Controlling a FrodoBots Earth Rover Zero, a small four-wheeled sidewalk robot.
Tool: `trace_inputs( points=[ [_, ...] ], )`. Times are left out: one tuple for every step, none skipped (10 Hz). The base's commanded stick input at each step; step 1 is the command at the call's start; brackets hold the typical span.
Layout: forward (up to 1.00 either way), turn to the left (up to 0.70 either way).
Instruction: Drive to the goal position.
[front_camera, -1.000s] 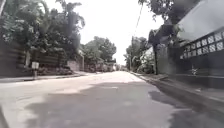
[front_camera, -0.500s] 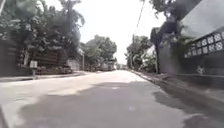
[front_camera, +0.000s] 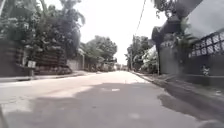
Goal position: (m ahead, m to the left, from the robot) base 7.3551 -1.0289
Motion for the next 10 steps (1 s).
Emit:
trace_inputs(
  points=[
    [0.5,0.0],
    [0.5,0.0],
    [0.5,0.0],
    [0.5,0.0],
    [0.5,0.0],
    [0.5,-0.1],
    [0.5,-0.23],
    [0.5,-0.36],
    [0.5,-0.49],
    [0.5,-0.5]
  ],
)
